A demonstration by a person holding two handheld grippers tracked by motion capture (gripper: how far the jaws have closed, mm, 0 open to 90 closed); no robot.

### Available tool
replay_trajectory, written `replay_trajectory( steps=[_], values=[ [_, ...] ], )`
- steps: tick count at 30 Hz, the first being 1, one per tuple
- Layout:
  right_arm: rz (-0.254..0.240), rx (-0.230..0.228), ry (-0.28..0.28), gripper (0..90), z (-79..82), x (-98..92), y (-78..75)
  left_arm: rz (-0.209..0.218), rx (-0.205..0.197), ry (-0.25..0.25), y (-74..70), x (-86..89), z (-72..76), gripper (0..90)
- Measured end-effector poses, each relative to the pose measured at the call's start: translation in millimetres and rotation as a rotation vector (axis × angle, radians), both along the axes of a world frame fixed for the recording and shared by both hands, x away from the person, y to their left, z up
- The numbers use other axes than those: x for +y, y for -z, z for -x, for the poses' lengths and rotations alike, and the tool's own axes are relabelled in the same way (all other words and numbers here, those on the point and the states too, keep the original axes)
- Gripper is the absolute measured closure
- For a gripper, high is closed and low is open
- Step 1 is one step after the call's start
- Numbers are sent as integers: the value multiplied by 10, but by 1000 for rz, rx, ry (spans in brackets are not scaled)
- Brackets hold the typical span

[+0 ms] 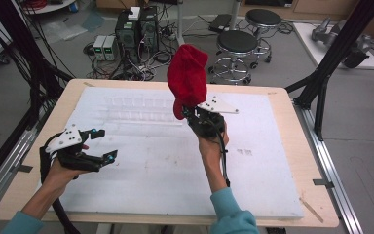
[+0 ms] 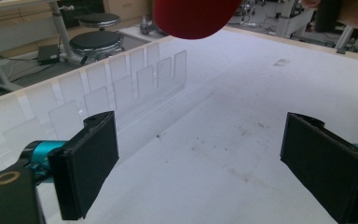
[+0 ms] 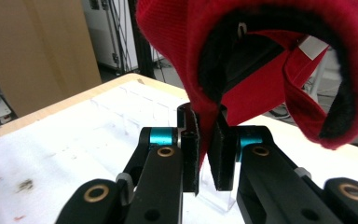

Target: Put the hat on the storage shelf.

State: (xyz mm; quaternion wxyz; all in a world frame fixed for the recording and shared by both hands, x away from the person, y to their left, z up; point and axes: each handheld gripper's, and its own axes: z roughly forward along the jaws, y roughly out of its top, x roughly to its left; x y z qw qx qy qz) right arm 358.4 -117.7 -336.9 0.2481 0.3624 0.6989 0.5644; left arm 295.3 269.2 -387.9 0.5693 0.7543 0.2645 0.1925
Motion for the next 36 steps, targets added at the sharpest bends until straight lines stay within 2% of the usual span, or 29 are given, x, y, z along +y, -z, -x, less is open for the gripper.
replay_trajectory(
  steps=[4,5,8,10,17,26,29,31,36],
  values=[
    [11,-7,6,845,-112,42,31,9,2,-12,142,121,78,115],
    [13,-9,7,845,-131,51,37,25,1,-16,182,157,102,115],
    [34,2,20,845,-201,81,65,45,-2,-24,244,219,143,115],
    [25,12,22,845,-240,90,87,59,-6,-26,280,248,170,115],
    [46,31,30,845,-332,124,169,98,-1,-39,418,331,236,115],
    [36,36,30,844,-419,161,249,130,-26,-65,488,399,283,115],
    [47,46,29,844,-447,177,278,146,-34,-72,514,417,290,115],
    [58,49,23,843,-472,193,307,159,-27,-72,547,431,296,115],
    [62,57,12,842,-536,208,374,155,-19,-73,613,446,313,115]
  ],
)
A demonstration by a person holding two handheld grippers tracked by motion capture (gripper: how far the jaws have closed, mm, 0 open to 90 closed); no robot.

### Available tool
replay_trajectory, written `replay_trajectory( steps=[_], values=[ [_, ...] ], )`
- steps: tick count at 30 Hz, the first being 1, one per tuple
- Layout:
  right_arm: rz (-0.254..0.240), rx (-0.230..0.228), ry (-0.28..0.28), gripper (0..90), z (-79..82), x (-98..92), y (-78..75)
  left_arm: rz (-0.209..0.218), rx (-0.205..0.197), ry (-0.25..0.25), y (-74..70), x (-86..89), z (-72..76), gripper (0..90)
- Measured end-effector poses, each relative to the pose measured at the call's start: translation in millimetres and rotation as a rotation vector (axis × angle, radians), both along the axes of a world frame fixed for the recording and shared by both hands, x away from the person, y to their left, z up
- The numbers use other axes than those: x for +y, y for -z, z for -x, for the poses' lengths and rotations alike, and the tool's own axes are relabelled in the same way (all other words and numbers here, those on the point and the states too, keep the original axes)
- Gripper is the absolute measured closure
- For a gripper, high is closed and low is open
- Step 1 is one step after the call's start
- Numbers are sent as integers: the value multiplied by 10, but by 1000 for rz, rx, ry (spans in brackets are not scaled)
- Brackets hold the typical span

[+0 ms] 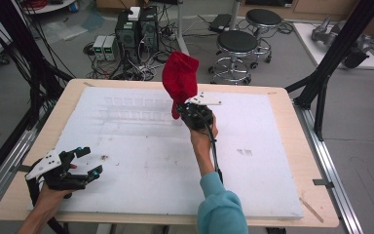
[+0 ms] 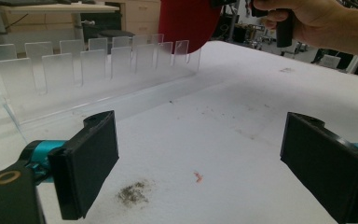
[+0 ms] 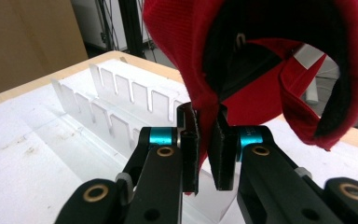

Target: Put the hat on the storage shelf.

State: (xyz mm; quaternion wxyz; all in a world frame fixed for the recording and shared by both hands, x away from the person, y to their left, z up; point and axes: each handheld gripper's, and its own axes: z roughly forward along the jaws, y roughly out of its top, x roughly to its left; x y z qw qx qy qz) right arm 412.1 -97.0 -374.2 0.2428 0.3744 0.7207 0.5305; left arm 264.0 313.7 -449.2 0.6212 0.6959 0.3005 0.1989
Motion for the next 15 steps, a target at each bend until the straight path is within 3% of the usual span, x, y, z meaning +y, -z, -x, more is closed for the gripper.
replay_trajectory(
  steps=[9,15],
  values=[
    [6,22,-10,841,-26,6,46,29,-7,-9,13,27,8,119],
    [65,34,-26,841,47,50,51,26,-19,-6,15,30,20,121]
  ],
)
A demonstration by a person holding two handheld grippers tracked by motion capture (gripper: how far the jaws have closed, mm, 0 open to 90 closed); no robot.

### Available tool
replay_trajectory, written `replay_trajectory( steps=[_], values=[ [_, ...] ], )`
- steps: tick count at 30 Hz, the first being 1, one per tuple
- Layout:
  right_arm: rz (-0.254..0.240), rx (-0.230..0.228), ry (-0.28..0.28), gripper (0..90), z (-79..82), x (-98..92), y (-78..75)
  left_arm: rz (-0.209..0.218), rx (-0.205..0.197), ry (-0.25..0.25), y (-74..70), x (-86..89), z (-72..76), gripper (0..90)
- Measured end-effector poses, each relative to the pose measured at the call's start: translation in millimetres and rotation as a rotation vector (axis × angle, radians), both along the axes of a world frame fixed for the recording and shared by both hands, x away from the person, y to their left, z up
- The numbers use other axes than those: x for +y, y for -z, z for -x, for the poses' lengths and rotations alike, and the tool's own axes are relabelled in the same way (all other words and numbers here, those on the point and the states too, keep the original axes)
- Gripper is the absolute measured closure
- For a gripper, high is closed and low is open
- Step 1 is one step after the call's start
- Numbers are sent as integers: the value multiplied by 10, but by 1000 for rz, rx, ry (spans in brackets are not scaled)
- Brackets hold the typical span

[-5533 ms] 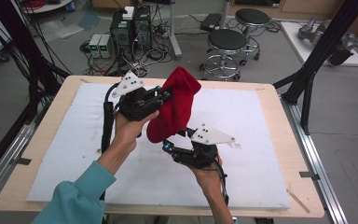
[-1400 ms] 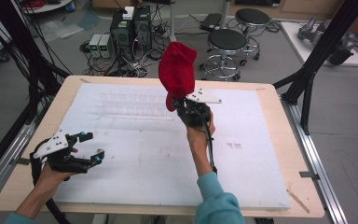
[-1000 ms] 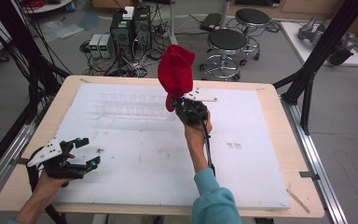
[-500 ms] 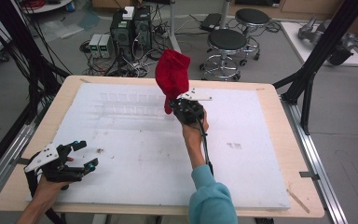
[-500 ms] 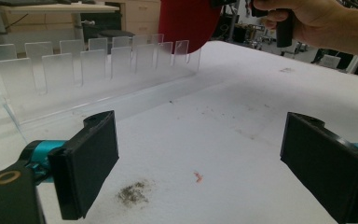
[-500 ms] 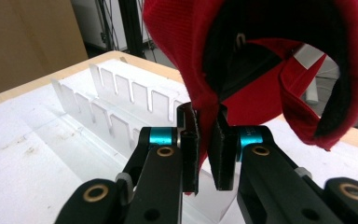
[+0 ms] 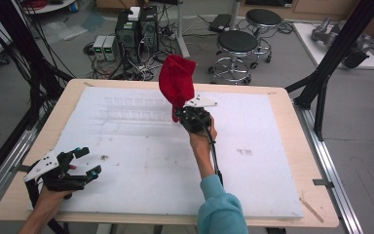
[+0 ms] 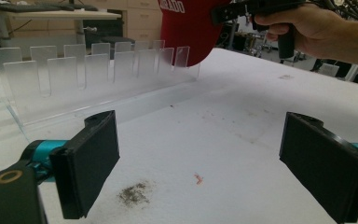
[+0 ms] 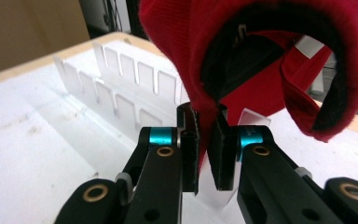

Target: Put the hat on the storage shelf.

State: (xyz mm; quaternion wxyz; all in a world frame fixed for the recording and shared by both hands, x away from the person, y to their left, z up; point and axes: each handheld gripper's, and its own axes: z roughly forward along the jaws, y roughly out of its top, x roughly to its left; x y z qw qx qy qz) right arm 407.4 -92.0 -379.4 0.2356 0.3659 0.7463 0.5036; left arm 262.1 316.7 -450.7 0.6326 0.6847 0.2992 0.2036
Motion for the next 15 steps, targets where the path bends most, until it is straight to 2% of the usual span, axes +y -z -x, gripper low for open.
replay_trajectory(
  steps=[6,10,11,12,15],
  values=[
    [7,25,6,835,34,-11,23,29,-26,-18,11,20,32,123],
    [33,24,12,823,54,-4,11,26,-26,-24,11,17,33,126],
    [36,26,10,796,60,-4,8,30,-23,-28,12,23,30,126],
    [48,22,15,690,74,-8,-4,32,-22,-27,12,24,29,127],
    [59,19,25,581,115,-14,-36,31,-26,-29,12,24,34,126]
  ],
)
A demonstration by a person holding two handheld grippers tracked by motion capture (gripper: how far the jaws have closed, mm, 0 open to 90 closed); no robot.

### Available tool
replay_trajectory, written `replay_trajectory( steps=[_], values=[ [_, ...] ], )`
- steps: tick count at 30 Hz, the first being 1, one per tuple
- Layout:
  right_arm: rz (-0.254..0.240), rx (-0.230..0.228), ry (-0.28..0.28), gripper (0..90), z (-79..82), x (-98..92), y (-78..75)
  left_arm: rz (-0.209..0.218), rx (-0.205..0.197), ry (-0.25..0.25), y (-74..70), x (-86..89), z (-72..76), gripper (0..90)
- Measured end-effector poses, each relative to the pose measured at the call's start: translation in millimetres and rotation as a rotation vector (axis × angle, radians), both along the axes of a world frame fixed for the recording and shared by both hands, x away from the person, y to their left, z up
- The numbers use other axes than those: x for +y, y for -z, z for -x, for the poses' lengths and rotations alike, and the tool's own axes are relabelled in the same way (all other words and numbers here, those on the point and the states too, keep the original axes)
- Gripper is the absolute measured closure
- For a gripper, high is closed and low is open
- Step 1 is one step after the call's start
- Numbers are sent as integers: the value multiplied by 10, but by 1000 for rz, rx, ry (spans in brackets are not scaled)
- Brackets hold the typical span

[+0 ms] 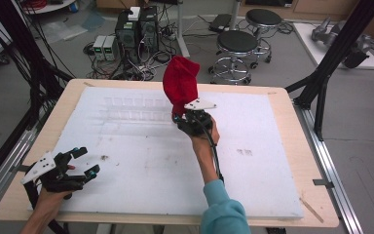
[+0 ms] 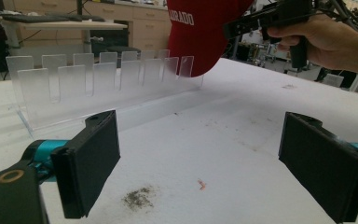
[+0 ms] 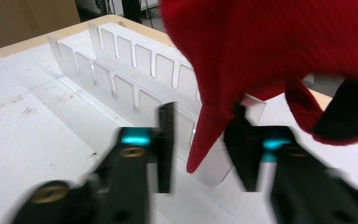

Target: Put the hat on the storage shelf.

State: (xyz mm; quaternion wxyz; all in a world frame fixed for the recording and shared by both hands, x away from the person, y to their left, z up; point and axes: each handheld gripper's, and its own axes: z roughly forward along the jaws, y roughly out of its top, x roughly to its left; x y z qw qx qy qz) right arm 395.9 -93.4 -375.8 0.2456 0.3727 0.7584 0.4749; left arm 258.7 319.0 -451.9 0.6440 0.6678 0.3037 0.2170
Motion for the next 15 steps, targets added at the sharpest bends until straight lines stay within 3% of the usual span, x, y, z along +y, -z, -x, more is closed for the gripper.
replay_trajectory(
  steps=[4,6,9,14,15],
  values=[
    [3,-72,35,359,146,-61,-5,3,0,-4,1,-1,3,126],
    [3,-30,34,232,198,-108,-14,2,-1,-8,2,-1,3,127],
    [-12,11,5,127,307,-198,-80,4,3,-14,1,2,0,127],
    [-40,-37,-33,111,589,-377,-252,-2,-1,-16,0,-8,4,127],
    [-45,-71,-38,111,687,-434,-285,-5,1,-16,-1,-8,3,126]
  ],
)
